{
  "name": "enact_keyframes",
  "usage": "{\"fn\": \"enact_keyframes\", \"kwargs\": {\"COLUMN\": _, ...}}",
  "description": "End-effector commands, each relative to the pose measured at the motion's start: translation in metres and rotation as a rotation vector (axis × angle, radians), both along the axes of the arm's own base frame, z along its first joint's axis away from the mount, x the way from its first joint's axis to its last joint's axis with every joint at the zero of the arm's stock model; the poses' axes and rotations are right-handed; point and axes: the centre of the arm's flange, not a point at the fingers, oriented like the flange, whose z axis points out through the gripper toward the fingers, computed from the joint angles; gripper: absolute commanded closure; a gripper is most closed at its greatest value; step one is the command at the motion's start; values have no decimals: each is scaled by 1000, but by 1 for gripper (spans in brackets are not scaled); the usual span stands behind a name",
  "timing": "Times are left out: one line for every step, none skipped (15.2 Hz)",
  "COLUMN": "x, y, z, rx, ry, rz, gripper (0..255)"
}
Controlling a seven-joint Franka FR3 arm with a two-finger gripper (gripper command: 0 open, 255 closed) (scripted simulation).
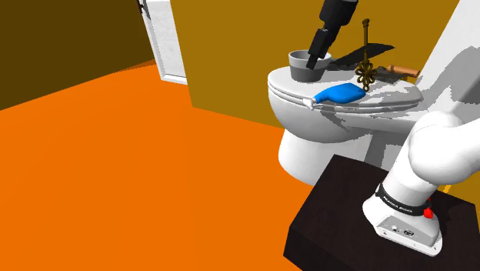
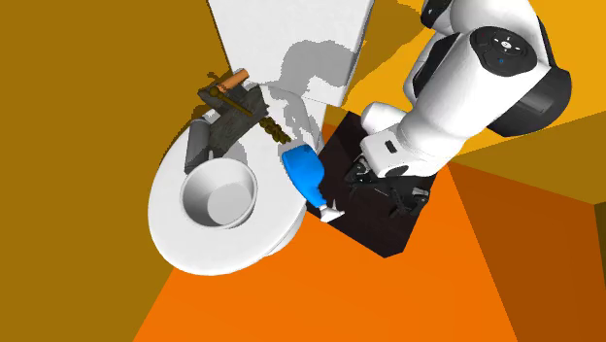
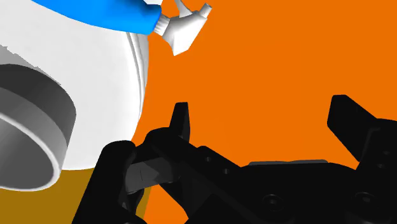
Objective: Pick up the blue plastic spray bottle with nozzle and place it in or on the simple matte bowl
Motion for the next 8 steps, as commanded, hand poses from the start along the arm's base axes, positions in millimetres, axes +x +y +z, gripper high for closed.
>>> {"fn": "enact_keyframes", "kwargs": {"x": 0, "y": 0, "z": 0, "rx": 0, "ry": 0, "rz": 0, "gripper": 0}}
{"fn": "enact_keyframes", "kwargs": {"x": 0, "y": -9, "z": -9, "rx": -11, "ry": 18, "rz": 47, "gripper": 0}}
{"fn": "enact_keyframes", "kwargs": {"x": 0, "y": -18, "z": -17, "rx": -23, "ry": 36, "rz": 94, "gripper": 0}}
{"fn": "enact_keyframes", "kwargs": {"x": 0, "y": -27, "z": -26, "rx": -34, "ry": 55, "rz": 141, "gripper": 0}}
{"fn": "enact_keyframes", "kwargs": {"x": 1, "y": -37, "z": -34, "rx": -45, "ry": 73, "rz": 189, "gripper": 0}}
{"fn": "enact_keyframes", "kwargs": {"x": 2, "y": -46, "z": -43, "rx": -57, "ry": 91, "rz": 236, "gripper": 0}}
{"fn": "enact_keyframes", "kwargs": {"x": 3, "y": -55, "z": -51, "rx": -68, "ry": 109, "rz": 283, "gripper": 0}}
{"fn": "enact_keyframes", "kwargs": {"x": 4, "y": -65, "z": -59, "rx": -79, "ry": 127, "rz": 330, "gripper": 0}}
